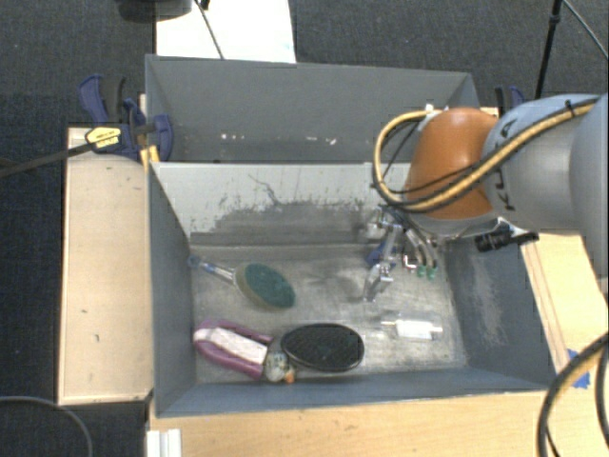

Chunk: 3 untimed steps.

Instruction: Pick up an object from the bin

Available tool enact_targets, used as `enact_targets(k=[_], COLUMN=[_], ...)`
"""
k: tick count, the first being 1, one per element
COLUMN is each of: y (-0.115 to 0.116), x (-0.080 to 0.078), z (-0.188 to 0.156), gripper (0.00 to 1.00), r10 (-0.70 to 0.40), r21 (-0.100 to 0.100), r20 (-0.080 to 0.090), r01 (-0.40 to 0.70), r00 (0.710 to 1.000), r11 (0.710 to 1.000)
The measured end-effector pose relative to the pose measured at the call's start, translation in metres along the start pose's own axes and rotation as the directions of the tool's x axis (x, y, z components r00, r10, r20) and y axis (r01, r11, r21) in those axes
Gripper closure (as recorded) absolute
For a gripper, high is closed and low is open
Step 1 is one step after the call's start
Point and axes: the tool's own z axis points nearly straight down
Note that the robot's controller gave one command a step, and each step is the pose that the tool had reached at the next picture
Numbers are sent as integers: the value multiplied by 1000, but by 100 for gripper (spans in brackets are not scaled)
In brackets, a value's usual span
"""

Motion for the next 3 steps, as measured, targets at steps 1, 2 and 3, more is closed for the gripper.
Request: enact_targets(k=[1,2,3], y=[-1,-1,-39], x=[6,6,-8], z=[8,8,21], gripper=[100,0,0], r10=[1,2,38], r21=[2,1,-1], r20=[-17,-18,-7], r01=[-1,-2,-38], r00=[1000,1000,999], r11=[1000,1000,999])
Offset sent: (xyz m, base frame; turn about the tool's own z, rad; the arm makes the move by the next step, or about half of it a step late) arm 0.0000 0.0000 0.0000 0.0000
